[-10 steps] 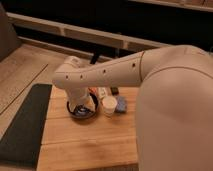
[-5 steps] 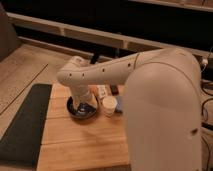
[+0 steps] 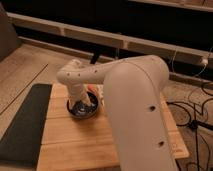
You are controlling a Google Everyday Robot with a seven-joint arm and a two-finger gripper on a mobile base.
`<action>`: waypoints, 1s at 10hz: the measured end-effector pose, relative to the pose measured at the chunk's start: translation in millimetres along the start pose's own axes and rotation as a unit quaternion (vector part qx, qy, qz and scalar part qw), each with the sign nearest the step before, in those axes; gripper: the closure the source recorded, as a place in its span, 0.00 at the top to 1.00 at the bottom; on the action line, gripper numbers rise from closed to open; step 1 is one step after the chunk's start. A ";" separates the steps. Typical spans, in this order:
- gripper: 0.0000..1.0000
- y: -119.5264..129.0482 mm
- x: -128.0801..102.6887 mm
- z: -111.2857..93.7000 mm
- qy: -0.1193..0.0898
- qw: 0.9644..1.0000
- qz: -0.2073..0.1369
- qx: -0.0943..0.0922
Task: Drag the ceramic bowl in a circle
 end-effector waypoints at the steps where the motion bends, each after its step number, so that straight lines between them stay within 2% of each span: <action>1: 0.65 9.9 -12.8 9.9 0.001 1.000 -0.023 -0.013; 3: 0.65 30.3 -32.6 19.7 0.002 0.997 -0.065 -0.029; 4: 0.65 50.6 -44.9 22.3 0.000 0.994 -0.099 -0.042; 6: 0.65 78.6 -61.1 24.2 -0.003 0.988 -0.135 -0.068; 7: 0.65 84.9 -65.6 25.1 -0.004 0.987 -0.143 -0.075; 10: 0.65 83.9 -64.9 25.0 -0.003 0.987 -0.143 -0.075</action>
